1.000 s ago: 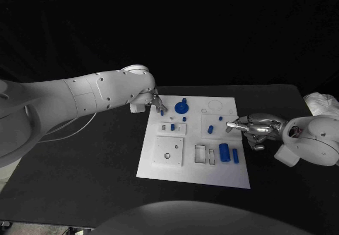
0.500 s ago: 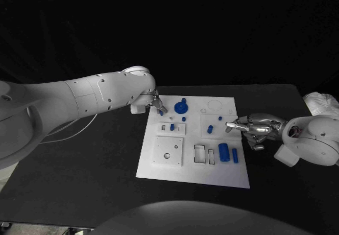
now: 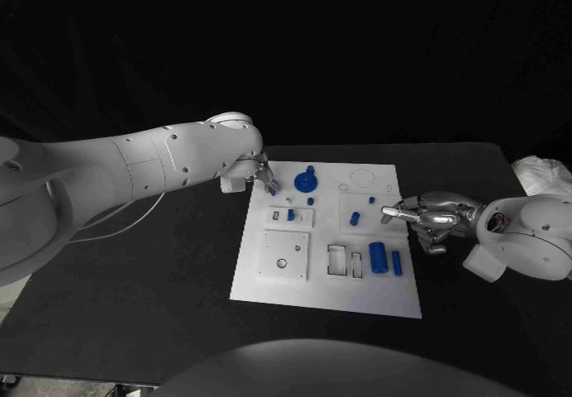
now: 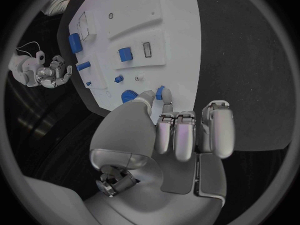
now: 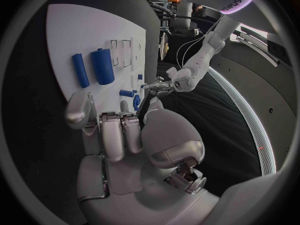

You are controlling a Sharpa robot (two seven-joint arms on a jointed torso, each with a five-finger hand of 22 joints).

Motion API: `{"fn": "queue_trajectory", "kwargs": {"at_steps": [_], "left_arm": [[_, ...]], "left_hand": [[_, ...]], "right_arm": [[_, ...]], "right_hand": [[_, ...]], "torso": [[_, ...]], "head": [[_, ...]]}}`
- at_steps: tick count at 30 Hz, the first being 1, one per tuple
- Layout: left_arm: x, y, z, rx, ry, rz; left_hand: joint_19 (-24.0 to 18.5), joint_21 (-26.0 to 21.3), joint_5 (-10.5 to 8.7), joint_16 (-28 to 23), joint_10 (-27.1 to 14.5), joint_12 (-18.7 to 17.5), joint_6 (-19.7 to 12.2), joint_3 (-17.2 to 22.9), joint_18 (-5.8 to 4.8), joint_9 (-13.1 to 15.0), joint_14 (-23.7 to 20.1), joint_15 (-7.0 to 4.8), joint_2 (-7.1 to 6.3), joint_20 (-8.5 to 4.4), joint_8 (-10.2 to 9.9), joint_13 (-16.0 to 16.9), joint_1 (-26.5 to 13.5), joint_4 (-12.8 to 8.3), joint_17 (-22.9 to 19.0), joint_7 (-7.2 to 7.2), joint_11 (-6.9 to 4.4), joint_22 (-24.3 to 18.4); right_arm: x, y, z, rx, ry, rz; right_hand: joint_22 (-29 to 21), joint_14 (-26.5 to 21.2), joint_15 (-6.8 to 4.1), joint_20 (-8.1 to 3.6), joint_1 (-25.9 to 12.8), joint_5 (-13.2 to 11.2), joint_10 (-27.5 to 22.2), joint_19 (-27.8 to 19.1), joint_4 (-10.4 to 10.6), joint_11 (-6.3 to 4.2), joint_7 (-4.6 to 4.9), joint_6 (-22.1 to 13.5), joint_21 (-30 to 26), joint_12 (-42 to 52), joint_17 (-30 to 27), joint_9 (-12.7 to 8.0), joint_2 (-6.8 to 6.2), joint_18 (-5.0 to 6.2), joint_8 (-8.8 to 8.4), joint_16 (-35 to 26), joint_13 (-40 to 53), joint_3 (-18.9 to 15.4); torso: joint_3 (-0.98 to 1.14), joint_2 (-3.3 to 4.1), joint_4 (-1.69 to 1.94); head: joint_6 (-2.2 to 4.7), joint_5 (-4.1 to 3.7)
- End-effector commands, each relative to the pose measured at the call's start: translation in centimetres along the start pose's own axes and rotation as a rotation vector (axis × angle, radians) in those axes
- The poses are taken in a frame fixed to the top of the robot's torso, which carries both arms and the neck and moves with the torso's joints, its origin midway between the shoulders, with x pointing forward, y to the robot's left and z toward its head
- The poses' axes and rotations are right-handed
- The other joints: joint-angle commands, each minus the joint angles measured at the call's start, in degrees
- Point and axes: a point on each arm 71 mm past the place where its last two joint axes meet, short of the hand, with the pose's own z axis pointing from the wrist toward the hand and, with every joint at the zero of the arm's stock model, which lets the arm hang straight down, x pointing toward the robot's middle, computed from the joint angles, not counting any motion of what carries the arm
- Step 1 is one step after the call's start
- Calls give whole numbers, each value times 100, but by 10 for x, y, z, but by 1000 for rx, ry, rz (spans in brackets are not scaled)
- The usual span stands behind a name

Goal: Assemble the parts on the task board

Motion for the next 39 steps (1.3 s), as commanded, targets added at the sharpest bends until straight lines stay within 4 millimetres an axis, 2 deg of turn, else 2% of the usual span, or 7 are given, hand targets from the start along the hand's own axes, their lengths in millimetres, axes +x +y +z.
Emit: {"fn": "queue_trajectory", "kwargs": {"at_steps": [1,5,7,17,26,39], "left_arm": [[2,-2,0,13,14,4],[2,-2,0,15,17,-2],[2,-2,0,15,17,-3],[3,-2,0,18,21,-11],[3,-1,0,22,11,-29],[2,5,-6,44,-5,-46]], "left_hand": [[202,-18,64,14,607,14,-47,61,-35,8,599,-28,6,-35,27,1506,58,0,1509,2,-36,1255],[203,-14,61,14,607,14,-19,154,-35,19,599,-32,76,-40,58,1506,101,5,1509,-10,-46,1256],[202,-14,-22,14,607,14,-22,253,-35,27,599,-39,93,-45,73,1506,156,0,1509,-18,-52,1256],[192,-26,-14,14,607,14,-20,561,-32,53,599,-50,52,-58,123,1506,290,-20,1509,-31,-64,1252],[195,-15,-16,14,607,14,54,1161,-34,113,599,-77,-177,-82,240,1506,514,-172,1509,-60,-95,1254],[200,-6,-51,14,607,14,106,1569,-35,157,599,-96,-528,-102,326,1506,553,-325,1509,-82,-117,1256]], "right_arm": [[2,0,0,-2,20,-5],[2,0,0,-1,20,-5],[2,0,0,-1,20,-5],[2,0,1,-2,20,-5],[1,0,2,-1,17,-5],[0,-1,1,2,11,-4]], "right_hand": [[741,155,23,18,48,42,106,-15,15,-48,-9,42,7,-18,990,7,-4,8,25,-12,310,26],[741,155,25,20,60,85,103,-15,12,-47,-7,52,5,-19,990,5,8,9,25,-12,308,45],[742,155,27,23,79,212,103,-15,7,-45,-6,62,6,-18,989,-2,4,9,19,-10,308,71],[741,153,28,25,88,293,103,-18,6,-44,-5,67,-1,-18,987,-8,-1,10,13,-11,308,86],[741,153,28,25,88,293,103,-18,6,-44,-5,67,-1,-18,987,-8,-1,10,13,-11,308,86],[737,150,29,25,90,311,96,-26,7,-44,-4,68,-14,-21,983,-10,-3,13,11,-14,303,89]], "torso": [[3,2,-3],[0,-1,-4],[3,0,-5],[1,-4,-3],[0,0,-1],[4,-6,3]], "head": [[-1,-6],[-1,-5],[-1,-4],[-1,-14],[-1,-23],[-1,-41]]}}
